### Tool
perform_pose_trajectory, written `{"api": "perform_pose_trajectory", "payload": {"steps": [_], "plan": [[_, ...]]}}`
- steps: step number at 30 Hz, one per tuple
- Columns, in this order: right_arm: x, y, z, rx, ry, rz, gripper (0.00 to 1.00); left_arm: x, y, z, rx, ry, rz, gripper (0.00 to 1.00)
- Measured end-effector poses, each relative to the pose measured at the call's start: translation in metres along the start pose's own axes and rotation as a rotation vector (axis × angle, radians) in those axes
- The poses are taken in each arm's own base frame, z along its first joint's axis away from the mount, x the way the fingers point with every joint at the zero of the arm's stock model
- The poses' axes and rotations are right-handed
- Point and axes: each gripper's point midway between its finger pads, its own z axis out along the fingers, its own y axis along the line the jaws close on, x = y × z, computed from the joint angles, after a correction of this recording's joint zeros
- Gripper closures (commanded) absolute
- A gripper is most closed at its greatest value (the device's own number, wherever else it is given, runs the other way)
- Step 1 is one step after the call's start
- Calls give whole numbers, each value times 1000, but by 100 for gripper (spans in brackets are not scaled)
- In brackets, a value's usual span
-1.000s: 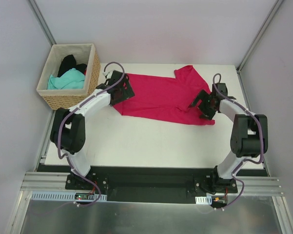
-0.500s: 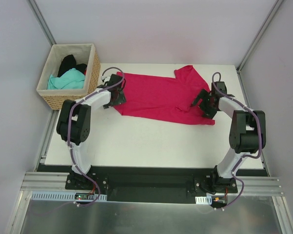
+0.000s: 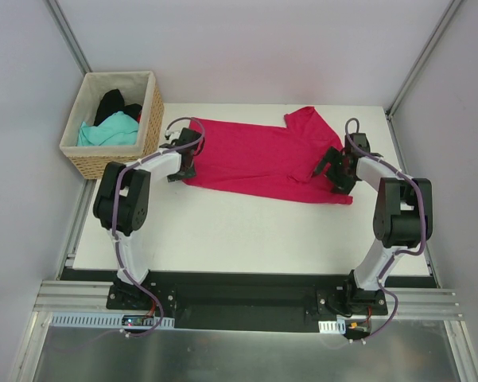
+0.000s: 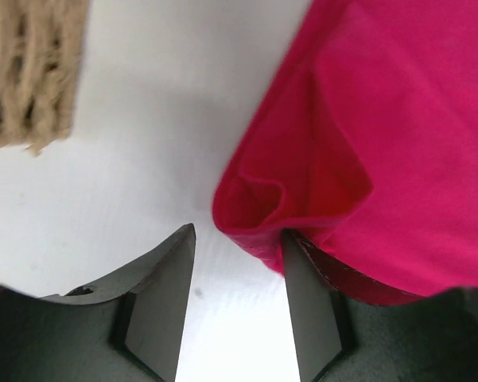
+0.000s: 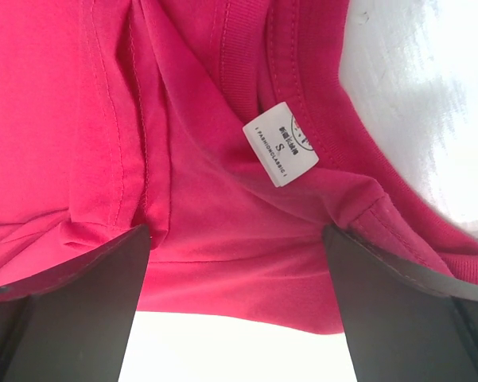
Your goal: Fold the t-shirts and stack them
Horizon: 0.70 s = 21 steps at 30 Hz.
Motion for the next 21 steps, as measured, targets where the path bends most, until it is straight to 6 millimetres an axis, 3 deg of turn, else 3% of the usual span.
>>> {"api": "perform_pose_trajectory", "payload": {"steps": [4,6,11,16,18,21], "plan": [[0,-2,0,8,0,-11,6,8,19,-5,-45,1,-10,51],[-1,-3,0,11,0,-18,6,7,27,-12,-54,-8,-30,42],[-1,-4,0,14,-1,-22,6,-14,31,-48,-13,-86,-100,35],[-1,-4,0,14,-1,-21,6,-40,5,-79,78,-165,-122,37],[-1,-4,1,14,0,-21,6,-43,-11,-79,109,-165,-127,38],[-1,-3,1,14,0,-21,6,-33,-30,-64,135,-121,-113,40]]}}
